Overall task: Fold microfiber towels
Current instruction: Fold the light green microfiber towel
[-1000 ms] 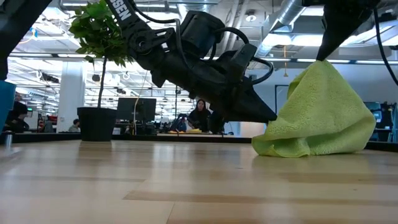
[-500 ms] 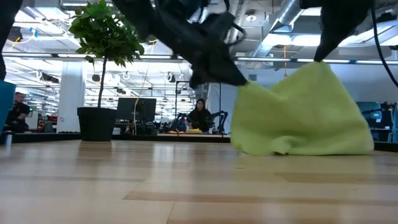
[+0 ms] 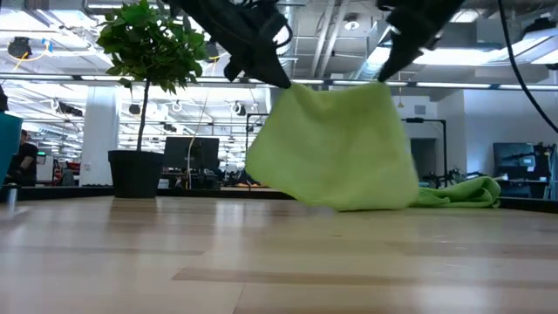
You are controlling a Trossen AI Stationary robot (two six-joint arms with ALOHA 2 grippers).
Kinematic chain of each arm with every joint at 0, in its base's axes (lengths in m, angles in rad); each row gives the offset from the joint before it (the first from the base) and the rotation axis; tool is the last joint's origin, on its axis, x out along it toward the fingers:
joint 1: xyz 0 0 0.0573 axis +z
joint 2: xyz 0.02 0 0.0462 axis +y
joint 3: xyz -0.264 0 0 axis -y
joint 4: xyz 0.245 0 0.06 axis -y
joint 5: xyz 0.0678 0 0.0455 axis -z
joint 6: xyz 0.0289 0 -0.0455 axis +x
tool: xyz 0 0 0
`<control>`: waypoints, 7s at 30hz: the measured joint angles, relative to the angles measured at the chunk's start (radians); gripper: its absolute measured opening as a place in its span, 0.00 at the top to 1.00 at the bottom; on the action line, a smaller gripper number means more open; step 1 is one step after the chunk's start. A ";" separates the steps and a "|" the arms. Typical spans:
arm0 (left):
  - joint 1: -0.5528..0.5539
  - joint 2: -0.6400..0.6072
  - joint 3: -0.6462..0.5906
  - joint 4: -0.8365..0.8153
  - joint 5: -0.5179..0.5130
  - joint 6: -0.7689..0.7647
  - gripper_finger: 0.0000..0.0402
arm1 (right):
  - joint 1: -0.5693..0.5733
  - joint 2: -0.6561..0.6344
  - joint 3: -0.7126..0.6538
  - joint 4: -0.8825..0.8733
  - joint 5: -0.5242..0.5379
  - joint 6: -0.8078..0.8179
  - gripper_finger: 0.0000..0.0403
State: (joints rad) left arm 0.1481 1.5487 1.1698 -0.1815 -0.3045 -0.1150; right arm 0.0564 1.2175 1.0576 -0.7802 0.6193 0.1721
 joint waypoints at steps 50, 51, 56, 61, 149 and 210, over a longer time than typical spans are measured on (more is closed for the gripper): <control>-0.360 0.254 -0.063 -0.328 0.256 -0.240 1.00 | 0.302 0.441 -0.147 0.309 -0.553 0.092 0.98; -0.365 0.254 -0.063 -0.321 0.256 -0.246 1.00 | 0.303 0.440 -0.148 0.311 -0.555 0.092 0.98; -0.380 0.252 -0.057 -0.306 0.256 -0.249 0.98 | 0.303 0.440 -0.149 0.333 -0.554 0.084 0.93; -0.386 0.253 -0.057 -0.306 0.258 -0.285 0.91 | 0.304 0.440 -0.149 0.333 -0.554 0.083 0.77; -0.396 0.252 -0.057 -0.350 0.238 -0.308 0.68 | 0.389 0.579 0.066 -0.097 -0.810 0.099 0.96; -0.222 0.346 -0.052 0.039 0.281 0.000 0.68 | 0.561 0.401 0.238 -0.184 -0.347 0.195 0.61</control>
State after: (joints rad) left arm -0.0738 1.8946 1.1174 -0.1422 -0.0234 -0.1153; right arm 0.6178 1.6188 1.2961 -0.9638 0.2719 0.3668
